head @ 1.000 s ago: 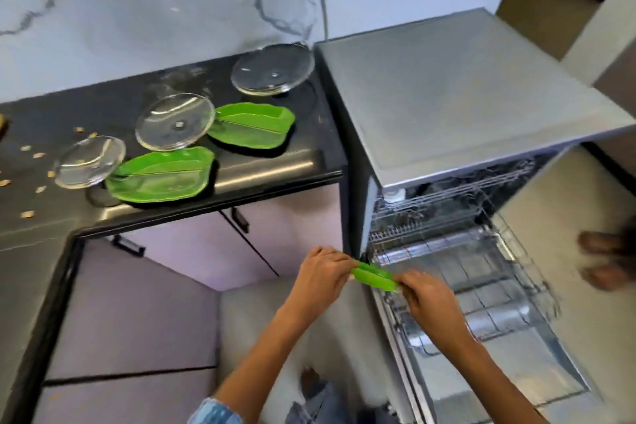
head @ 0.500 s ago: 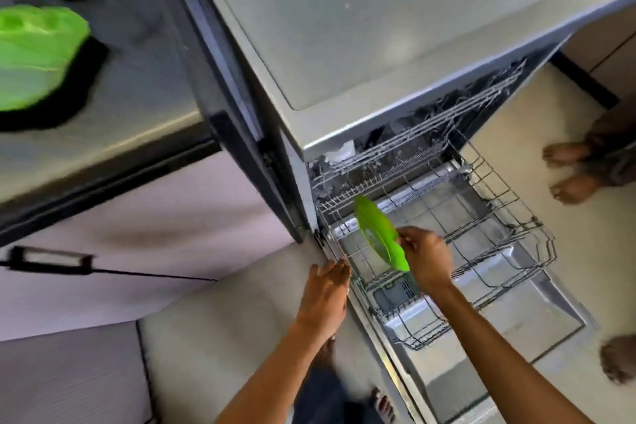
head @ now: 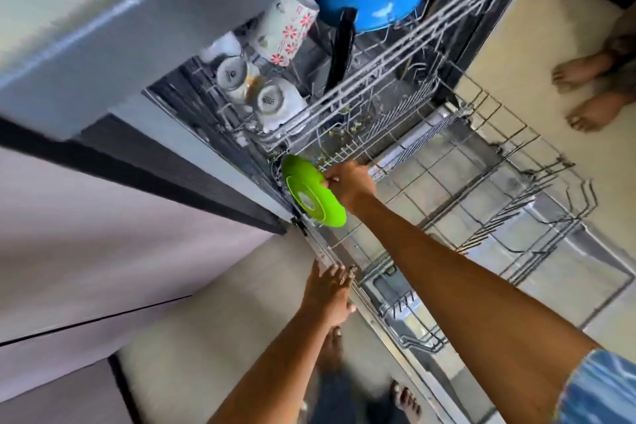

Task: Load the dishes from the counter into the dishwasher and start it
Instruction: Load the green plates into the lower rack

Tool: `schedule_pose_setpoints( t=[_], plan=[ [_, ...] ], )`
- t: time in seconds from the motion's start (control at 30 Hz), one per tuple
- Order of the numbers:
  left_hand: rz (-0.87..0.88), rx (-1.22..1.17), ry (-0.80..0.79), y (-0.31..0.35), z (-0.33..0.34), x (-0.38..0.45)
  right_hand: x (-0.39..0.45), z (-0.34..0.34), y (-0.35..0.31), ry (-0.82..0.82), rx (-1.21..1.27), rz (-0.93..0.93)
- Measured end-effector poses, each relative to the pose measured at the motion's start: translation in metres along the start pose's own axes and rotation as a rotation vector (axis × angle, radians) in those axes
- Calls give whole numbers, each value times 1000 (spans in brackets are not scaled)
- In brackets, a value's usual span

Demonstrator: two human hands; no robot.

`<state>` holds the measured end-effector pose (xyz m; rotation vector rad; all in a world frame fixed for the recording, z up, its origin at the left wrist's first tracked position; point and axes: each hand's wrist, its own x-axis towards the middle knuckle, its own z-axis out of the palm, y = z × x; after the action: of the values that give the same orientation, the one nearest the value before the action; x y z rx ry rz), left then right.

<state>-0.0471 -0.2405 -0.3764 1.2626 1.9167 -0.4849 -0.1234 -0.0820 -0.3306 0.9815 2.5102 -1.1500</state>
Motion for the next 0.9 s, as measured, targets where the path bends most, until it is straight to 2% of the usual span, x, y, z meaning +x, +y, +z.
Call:
schedule_pose_setpoints(
  t=[0.2, 0.37, 0.6, 0.73, 0.9],
  plan=[
    [31, -27, 91, -3, 2, -3, 4, 21, 4, -12, -33, 33],
    [47, -42, 128, -7, 2, -3, 2, 31, 3, -14, -103, -14],
    [13, -74, 91, -5, 1, 0, -15, 26, 7, -155, -286, -107],
    [6, -72, 91, -5, 1, 1, -13, 28, 9, -203, -292, -161],
    [-6, -105, 46, -4, -4, -7, -13, 21, 3, -218, -213, -135]
  ],
)
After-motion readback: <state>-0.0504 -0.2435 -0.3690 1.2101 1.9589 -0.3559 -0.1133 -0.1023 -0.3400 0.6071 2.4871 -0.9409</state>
